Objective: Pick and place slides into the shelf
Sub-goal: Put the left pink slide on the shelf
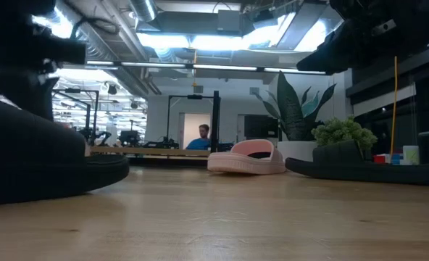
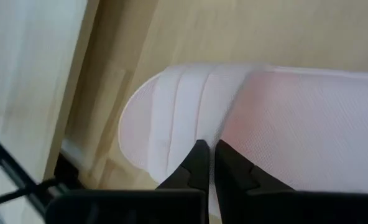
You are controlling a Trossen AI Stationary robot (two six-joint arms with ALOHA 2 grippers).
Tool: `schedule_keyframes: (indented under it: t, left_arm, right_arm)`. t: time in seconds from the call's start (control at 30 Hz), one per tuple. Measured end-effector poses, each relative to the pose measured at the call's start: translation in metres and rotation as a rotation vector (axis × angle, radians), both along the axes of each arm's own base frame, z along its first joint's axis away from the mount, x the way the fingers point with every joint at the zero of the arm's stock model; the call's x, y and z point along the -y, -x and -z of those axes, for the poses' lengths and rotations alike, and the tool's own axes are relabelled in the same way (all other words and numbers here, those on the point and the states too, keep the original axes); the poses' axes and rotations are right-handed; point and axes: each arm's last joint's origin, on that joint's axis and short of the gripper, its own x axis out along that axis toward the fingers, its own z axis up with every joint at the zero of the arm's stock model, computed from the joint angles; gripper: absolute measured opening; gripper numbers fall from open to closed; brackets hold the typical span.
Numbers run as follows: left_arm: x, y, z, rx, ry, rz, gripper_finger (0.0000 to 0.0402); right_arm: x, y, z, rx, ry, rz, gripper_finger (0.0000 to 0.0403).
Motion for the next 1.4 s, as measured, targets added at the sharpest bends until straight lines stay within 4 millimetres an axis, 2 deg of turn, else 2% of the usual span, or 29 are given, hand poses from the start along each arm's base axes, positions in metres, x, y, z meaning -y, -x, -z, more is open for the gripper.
schedule_keyframes:
  t: [0.33,0.8,0.97,1.4]
  left_arm:
    - [0.008,-0.008,-0.04,0.062,-0.12,0.053,0.0001]
    - [0.008,-0.017,-0.08,0.135,-0.239,0.101,0.0]
    - [-0.004,-0.025,-0.088,0.103,-0.269,0.112,0.0]
    - [-0.051,-0.057,-0.117,0.018,-0.317,0.182,0.0]
  right_arm:
    - [0.0,0.0,0.0,-0.001,-0.043,0.017,0.0017]
    - [0.0,0.0,0.001,-0.005,-0.038,0.015,0.0017]
    - [0.0,0.0,0.001,-0.006,-0.036,0.015,0.0017]
    - [0.0,0.0,0.001,-0.006,-0.018,0.008,0.0017]
